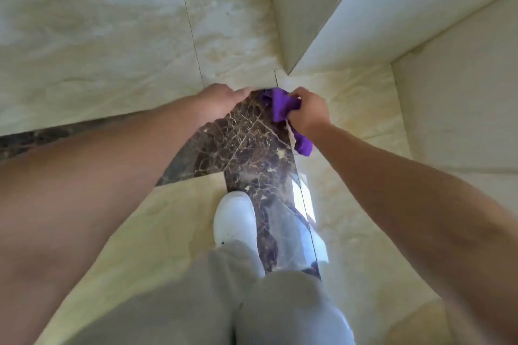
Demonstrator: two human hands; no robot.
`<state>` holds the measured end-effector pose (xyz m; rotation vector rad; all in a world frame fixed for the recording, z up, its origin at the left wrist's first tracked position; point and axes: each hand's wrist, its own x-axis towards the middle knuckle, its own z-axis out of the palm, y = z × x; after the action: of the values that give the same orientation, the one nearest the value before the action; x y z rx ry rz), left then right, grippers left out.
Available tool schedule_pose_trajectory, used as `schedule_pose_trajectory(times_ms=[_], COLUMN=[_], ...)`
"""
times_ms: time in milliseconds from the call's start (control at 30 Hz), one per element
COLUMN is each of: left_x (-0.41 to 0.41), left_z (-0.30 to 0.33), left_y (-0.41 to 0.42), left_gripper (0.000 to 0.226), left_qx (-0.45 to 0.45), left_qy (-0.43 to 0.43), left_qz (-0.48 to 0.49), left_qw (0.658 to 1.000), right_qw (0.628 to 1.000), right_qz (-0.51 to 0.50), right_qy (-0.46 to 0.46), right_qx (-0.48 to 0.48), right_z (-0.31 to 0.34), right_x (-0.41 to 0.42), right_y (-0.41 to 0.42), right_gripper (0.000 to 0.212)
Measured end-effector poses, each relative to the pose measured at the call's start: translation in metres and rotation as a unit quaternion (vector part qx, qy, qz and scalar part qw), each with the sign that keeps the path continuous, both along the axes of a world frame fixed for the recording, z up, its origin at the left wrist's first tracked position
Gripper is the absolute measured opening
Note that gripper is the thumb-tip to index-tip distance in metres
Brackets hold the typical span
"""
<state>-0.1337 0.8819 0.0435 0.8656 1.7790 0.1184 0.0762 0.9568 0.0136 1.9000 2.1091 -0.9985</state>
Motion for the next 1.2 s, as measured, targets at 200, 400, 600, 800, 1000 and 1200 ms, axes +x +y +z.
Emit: schedule_pose_trajectory(times_ms=[200,400,600,800,1000,1200], left_x=[0.097,0.153,0.203,0.243,0.258,0.272], left_z=[0.136,0.275,0.409,0.481,0.512,0.522], left_y=[-0.02,-0.048,-0.076,-0.106,-0.154,-0.216], left_gripper=[0.049,0.024,0.023,0.038,0.051,0.038], left_qx=[-0.034,-0.012,-0.016,-0.068,-0.149,-0.197], left_qy=[-0.323,-0.314,-0.331,-0.403,-0.373,-0.299], left_qz=[0.341,0.373,0.327,0.217,0.063,-0.2], left_qw=[0.882,0.873,0.885,0.887,0.914,0.912], right_qw=[0.99,0.973,0.866,0.618,0.564,0.538], right_qz=[0.021,-0.088,-0.442,-0.641,-0.677,-0.758], right_qy=[0.134,0.212,0.231,0.439,0.473,0.357], right_qx=[0.035,-0.021,0.039,-0.122,0.008,0.096], right_z=[0.173,0.344,0.468,0.515,0.544,0.557], right_x=[0.031,0.083,0.151,0.181,0.163,0.16], right_y=[-0.069,-0.131,-0.186,-0.25,-0.322,-0.42], right_gripper=[0.052,0.049,0.034,0.059,0.041,0.024])
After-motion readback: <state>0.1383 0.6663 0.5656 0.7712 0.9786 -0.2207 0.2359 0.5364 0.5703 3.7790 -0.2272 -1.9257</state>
